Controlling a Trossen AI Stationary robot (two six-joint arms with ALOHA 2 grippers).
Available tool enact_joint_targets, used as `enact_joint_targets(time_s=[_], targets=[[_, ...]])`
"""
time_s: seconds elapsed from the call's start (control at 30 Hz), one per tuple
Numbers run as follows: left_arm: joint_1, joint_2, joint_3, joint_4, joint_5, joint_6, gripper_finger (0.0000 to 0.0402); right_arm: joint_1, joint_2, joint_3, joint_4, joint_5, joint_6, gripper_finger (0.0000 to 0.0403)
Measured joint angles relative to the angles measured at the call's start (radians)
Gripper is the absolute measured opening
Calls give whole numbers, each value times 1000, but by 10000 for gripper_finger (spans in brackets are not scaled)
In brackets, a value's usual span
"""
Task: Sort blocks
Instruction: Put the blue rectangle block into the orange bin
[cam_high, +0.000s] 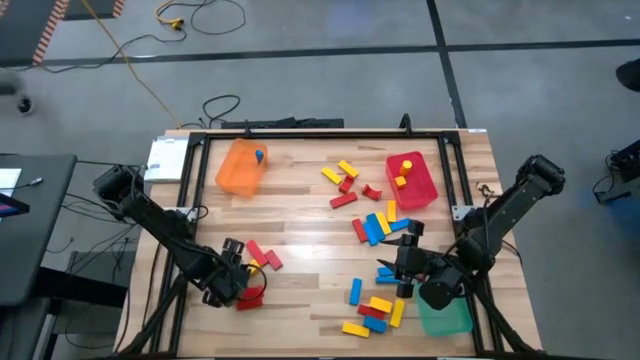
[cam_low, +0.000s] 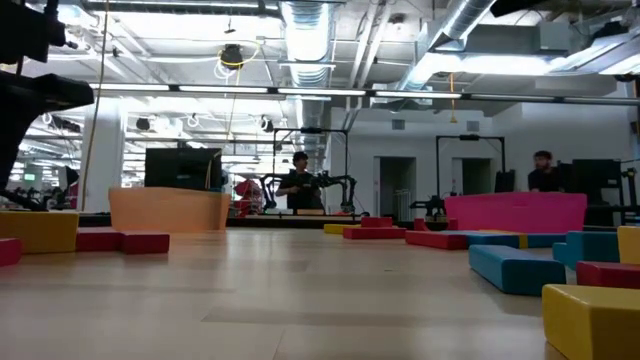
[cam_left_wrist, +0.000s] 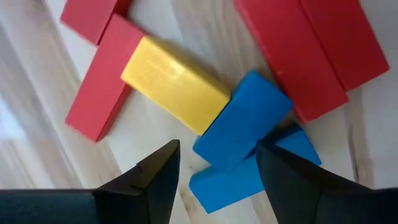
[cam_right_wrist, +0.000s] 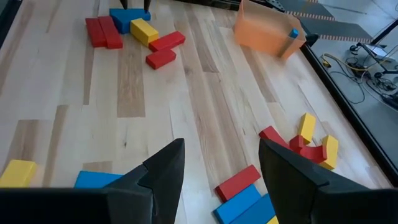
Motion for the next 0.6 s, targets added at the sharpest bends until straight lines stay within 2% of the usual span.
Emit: enact_joint_targets(time_s=[0.17, 0.33, 0.6], targets=[[40, 3, -1, 5, 49, 67, 206, 0, 0, 0, 2, 0, 0, 221], [73, 66, -10, 15, 135, 137, 206, 1, 0, 0, 4, 0, 8, 221], [92, 123, -13, 26, 130, 158, 200, 12, 0, 0, 3, 0, 24, 221]])
